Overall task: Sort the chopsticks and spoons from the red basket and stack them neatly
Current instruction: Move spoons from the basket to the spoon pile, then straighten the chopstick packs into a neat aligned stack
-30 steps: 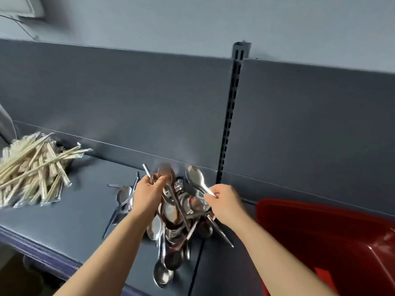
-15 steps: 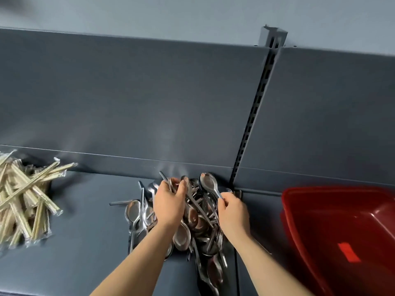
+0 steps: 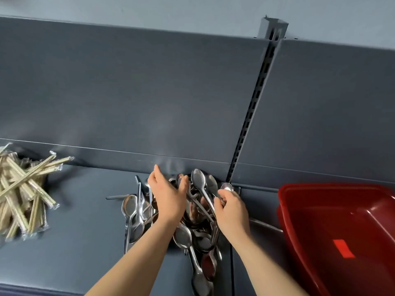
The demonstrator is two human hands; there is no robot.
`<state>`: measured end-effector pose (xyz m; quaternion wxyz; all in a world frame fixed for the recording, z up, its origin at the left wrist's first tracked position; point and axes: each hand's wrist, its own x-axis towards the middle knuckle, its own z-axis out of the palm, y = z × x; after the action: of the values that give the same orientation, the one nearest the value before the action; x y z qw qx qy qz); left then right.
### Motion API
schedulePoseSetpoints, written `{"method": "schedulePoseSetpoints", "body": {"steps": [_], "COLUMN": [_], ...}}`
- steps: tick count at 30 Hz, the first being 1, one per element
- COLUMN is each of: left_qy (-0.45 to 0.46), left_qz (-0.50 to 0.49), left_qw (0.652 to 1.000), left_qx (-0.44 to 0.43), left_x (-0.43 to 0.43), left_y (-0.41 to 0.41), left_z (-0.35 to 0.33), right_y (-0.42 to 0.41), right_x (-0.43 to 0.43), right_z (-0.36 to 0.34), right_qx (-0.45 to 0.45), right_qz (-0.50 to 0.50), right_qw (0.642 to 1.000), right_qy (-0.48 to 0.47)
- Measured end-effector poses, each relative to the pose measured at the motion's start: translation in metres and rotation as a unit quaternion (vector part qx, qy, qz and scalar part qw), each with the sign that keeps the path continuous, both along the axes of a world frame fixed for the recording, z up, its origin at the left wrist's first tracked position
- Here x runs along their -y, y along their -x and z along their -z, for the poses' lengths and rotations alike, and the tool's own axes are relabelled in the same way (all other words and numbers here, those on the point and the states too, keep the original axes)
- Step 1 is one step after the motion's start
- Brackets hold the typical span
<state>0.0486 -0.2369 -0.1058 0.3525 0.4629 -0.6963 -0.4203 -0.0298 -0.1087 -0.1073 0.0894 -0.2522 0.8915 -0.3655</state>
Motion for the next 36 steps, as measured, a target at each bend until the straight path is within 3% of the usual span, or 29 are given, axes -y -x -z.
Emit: {"method": "schedulePoseSetpoints", "body": {"steps": [4, 13, 16, 22, 25, 30, 36], "left_qy": [0.071, 0.037, 0.013, 0.057, 0.119, 0.112, 0.116], "left_qz": [0.026, 0.066, 0.036, -0.055, -0.087, -0.054, 0.024], "left_qw": [0.996, 0.995, 0.999, 0.995, 0.981, 0.951, 0.955], "left_qx": [0.05, 0.061, 0.034, 0.065, 0.129, 0.283, 0.272], "left_x": [0.0, 0.026, 0.049, 0.132, 0.186, 0.259, 0.292], "left_y": [-0.009, -0.087, -0.135, -0.238, -0.286, -0.34, -0.357], "left_z": [-0.012, -0.049, -0.053, -0.044, -0.038, -0.022, -0.018], "right_y": [0.002, -0.015, -0.036, -0.11, -0.158, -0.222, -0.265], "right_x": [0.003, 0.029, 0.055, 0.143, 0.196, 0.274, 0.334], "right_z": [-0.004, -0.031, -0.041, -0.042, -0.034, -0.014, -0.008], "right_qx": [-0.004, -0.025, 0.003, 0.093, 0.13, 0.199, 0.243], "right_qz": [-0.028, -0.052, -0.073, -0.118, -0.129, -0.141, -0.161], "right_qw": [1.0, 0.995, 0.987, 0.971, 0.967, 0.962, 0.956], "right_qy": [0.004, 0.087, 0.141, 0.186, 0.177, 0.126, 0.038]}}
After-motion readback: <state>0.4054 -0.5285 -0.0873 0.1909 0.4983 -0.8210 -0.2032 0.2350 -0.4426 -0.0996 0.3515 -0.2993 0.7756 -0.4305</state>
